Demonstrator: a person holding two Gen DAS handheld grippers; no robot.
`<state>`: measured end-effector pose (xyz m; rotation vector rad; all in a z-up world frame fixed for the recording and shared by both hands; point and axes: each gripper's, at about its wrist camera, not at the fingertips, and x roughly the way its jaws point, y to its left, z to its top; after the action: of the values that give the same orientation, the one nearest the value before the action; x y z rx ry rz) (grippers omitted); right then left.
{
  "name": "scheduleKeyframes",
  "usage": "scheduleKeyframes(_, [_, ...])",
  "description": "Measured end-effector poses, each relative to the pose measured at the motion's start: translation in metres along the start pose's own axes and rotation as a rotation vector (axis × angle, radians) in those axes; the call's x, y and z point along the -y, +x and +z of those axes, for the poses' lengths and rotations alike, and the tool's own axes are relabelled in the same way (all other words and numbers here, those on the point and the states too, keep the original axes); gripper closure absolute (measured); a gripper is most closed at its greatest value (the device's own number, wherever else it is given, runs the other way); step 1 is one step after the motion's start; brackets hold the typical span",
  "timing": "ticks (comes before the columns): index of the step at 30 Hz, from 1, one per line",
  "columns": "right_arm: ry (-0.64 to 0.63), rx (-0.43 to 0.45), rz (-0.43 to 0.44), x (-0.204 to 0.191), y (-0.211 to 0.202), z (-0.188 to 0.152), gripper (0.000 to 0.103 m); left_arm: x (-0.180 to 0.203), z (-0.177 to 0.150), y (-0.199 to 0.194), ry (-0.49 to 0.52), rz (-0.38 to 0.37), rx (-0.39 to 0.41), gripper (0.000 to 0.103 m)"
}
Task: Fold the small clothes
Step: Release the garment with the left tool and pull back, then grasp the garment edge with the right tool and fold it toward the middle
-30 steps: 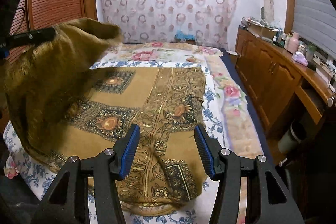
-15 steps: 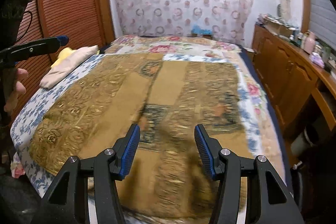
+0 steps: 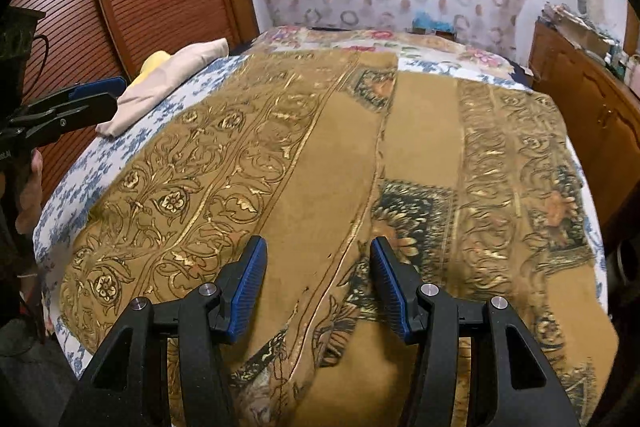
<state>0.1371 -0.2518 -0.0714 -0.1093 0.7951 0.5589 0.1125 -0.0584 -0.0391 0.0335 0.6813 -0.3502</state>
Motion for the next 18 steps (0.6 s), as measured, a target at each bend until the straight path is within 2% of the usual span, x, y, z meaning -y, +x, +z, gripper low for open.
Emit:
scheduleKeyframes(4, [-0.009,-0.002,0.01,-0.001,0.003,0.004,0.047,-0.006,-0.007,0.004,-0.012,0.024,-0.017,0.031])
scheduleKeyframes(6, [-0.03,-0.005,0.009,-0.002,0.004,0.005,0.054,-0.007,-0.009,0.005,-0.011,0.033,-0.018,0.031])
scheduleKeyframes(9, [-0.042,-0.002,0.02,-0.006,0.004,0.006,0.071,-0.007,-0.01,0.007,-0.018,0.025,-0.022,0.031])
scheduleKeyframes(11, [-0.048,0.001,0.026,-0.006,0.0,0.004,0.087,-0.006,-0.011,0.007,-0.015,0.023,-0.023,0.031])
scheduleKeyframes(14, [-0.048,0.044,0.013,-0.01,-0.005,0.003,0.095,-0.003,-0.013,0.007,-0.003,0.033,-0.02,0.031])
scheduleKeyframes(18, [-0.051,0.113,-0.012,-0.012,-0.023,0.002,0.097,-0.005,-0.013,0.009,-0.019,0.014,-0.022,0.031])
